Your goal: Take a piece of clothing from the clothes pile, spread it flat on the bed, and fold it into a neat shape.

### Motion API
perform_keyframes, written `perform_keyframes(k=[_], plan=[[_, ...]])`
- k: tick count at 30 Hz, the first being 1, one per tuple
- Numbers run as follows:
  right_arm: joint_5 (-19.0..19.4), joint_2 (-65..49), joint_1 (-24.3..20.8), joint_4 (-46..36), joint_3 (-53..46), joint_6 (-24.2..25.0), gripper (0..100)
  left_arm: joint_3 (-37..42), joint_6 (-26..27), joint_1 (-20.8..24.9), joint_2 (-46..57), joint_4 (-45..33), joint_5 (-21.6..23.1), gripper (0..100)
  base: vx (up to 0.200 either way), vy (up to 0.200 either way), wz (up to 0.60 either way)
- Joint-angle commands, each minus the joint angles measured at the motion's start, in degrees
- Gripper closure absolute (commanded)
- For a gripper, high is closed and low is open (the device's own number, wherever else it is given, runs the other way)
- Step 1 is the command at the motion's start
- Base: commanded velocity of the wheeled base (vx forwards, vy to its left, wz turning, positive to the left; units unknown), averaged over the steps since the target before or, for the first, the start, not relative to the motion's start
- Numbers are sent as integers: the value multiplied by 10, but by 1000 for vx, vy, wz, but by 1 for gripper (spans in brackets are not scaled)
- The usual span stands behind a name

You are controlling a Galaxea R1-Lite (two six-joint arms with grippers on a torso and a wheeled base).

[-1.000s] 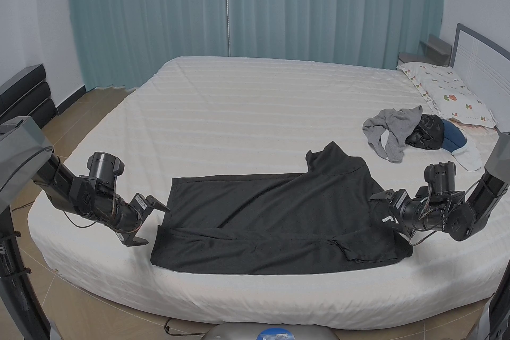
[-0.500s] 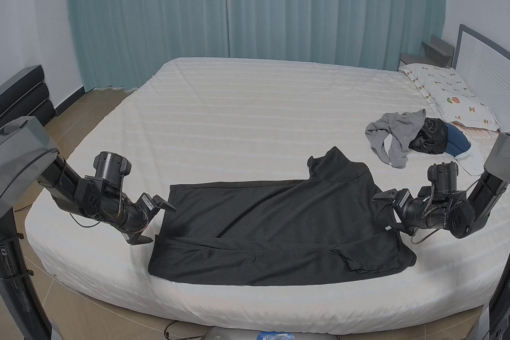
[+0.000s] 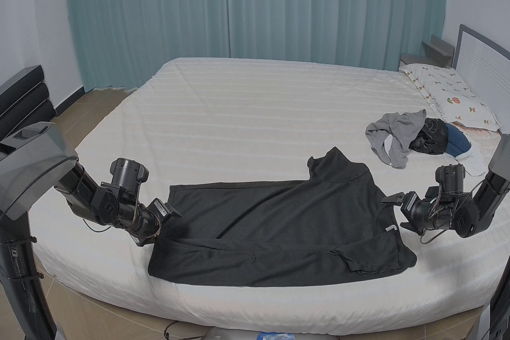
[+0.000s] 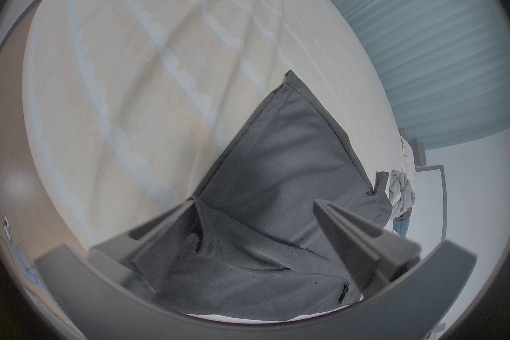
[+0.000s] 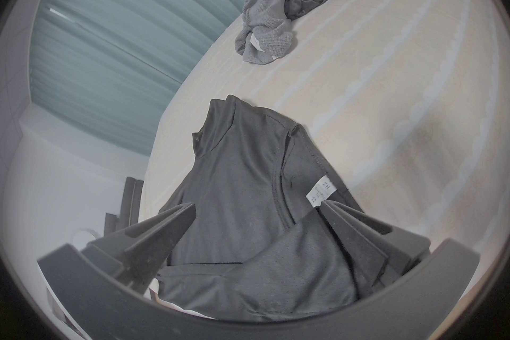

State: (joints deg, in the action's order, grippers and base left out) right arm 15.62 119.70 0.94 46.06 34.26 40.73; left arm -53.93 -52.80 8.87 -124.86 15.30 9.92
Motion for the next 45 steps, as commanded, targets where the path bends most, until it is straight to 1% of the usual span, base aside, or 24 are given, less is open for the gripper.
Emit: perform_keyframes(k=[1,2,3,4,8,10,15,19,22,26,27,28,31,41,45], plan=[[4,7,17,1,-22,-54,0,8,-1,-3,0,0,-3,100,0,0,0],[6,12,21,1,-24,-69,0,8,-1,-4,0,0,-7,100,0,0,0],[7,13,22,1,-25,-72,0,8,-1,-4,0,0,-8,100,0,0,0],[20,19,24,3,-27,-86,0,9,-2,-5,-1,-1,-15,100,0,0,0],[66,41,33,31,-30,-98,0,15,-4,-12,-2,-1,-27,100,0,0,0],[74,49,42,48,-34,-109,0,18,-5,-18,-1,0,-30,100,0,0,0],[83,71,47,71,-37,-127,0,18,-6,-28,-1,0,-30,100,0,0,0],[91,83,47,76,-35,-128,0,18,-5,-28,-5,0,-30,100,0,0,0],[97,92,46,76,-31,-137,0,18,-4,-28,-6,0,-30,100,0,0,0],[100,106,43,98,-35,-144,0,17,-4,-28,-6,0,-30,100,0,0,0],[100,107,43,99,-35,-144,100,17,-4,-28,-6,0,-30,100,0,0,0],[100,112,43,116,-38,-144,100,17,-3,-28,-7,0,-30,100,0,0,0],[99,116,45,122,-42,-144,100,17,-3,-28,-7,0,-30,100,0,0,0],[100,108,60,124,-39,-137,100,17,-2,-27,-7,0,-30,100,0,0,0],[100,103,72,127,-37,-135,100,17,-1,-27,-7,0,-31,100,0,0,0]])
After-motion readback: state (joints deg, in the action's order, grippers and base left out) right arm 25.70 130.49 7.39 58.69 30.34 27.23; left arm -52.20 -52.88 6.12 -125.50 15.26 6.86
